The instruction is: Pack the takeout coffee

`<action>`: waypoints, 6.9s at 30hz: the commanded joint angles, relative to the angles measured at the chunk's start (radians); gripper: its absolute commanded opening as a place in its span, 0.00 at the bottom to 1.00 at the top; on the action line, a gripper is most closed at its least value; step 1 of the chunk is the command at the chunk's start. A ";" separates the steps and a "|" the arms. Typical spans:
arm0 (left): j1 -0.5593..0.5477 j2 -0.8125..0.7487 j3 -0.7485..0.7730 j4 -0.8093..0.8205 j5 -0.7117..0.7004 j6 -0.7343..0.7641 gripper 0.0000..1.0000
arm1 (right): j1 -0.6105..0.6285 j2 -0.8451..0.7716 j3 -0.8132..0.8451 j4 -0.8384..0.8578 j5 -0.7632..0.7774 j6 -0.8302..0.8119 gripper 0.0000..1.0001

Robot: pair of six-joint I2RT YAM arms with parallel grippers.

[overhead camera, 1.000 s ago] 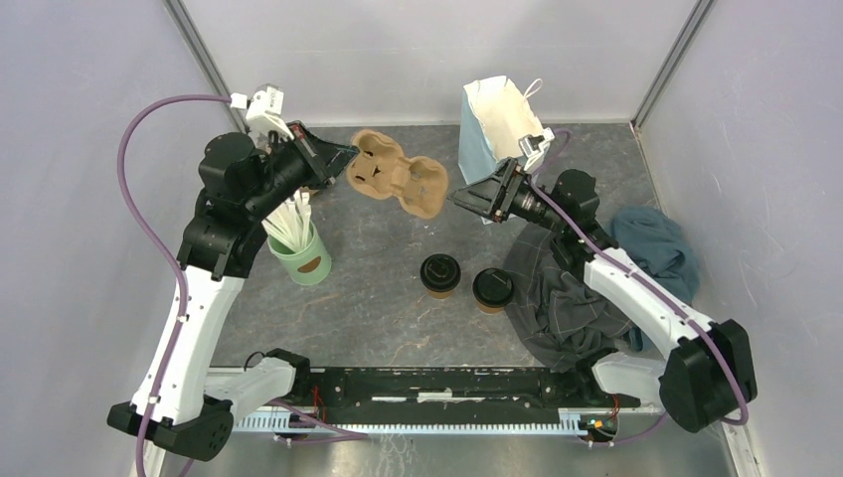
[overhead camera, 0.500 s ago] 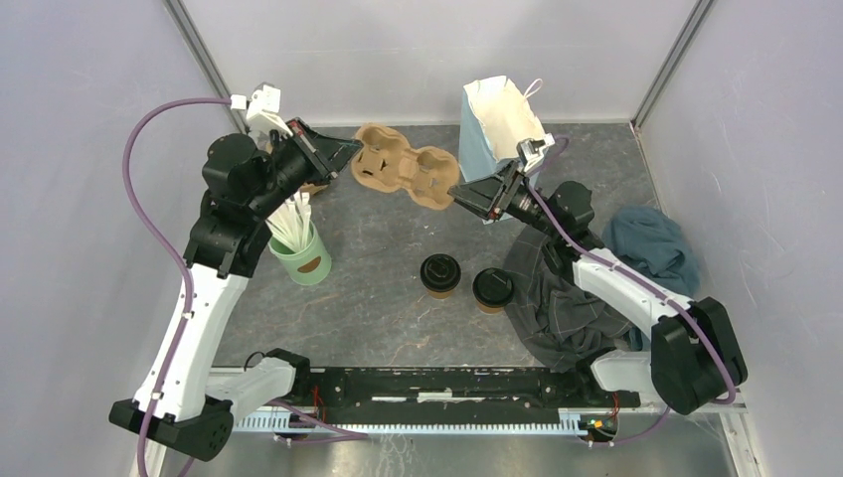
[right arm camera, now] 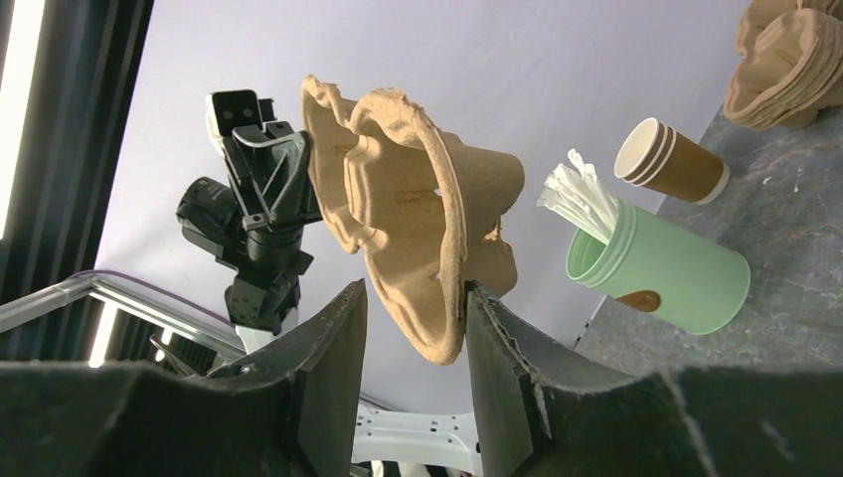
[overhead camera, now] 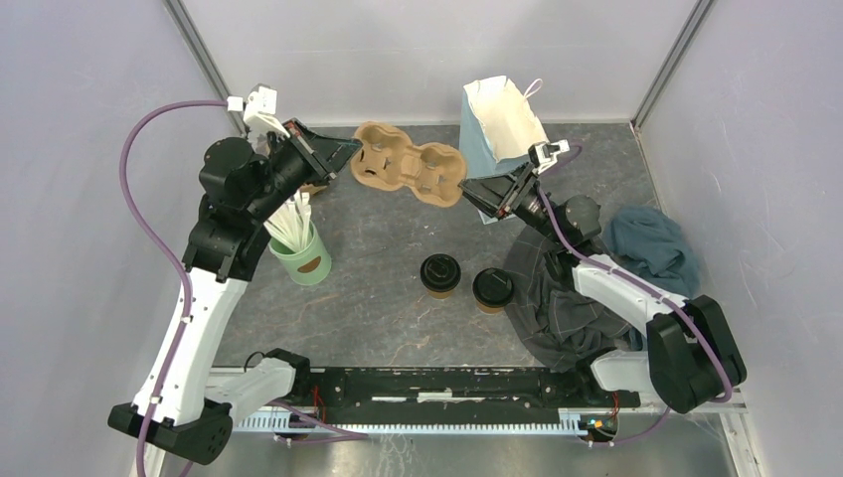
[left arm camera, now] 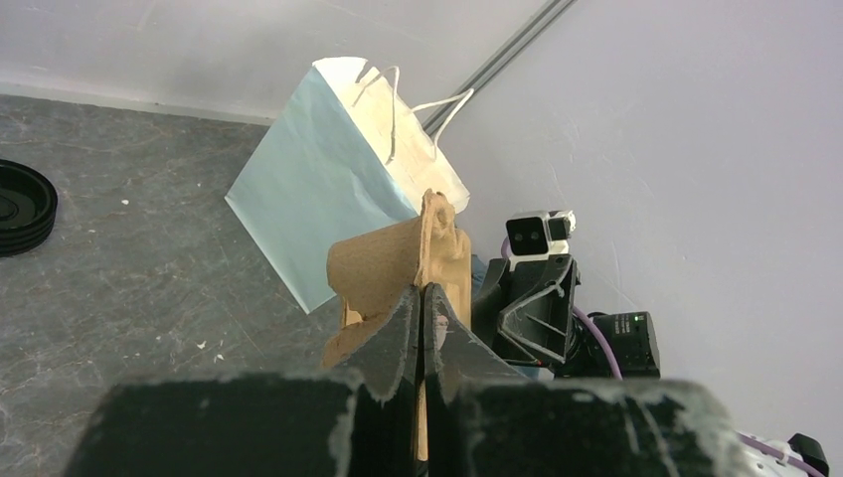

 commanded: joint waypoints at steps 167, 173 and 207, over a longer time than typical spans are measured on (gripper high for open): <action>-0.138 0.183 -0.156 0.047 -0.313 0.113 0.02 | -0.029 0.016 0.964 -1.731 0.384 -0.912 0.00; -0.143 0.196 -0.139 0.036 -0.354 0.098 0.02 | 0.025 0.065 1.049 -1.762 0.463 -0.971 0.00; -0.143 0.092 -0.318 0.214 -0.304 0.209 0.02 | 0.023 -0.007 1.069 -1.869 0.426 -0.912 0.00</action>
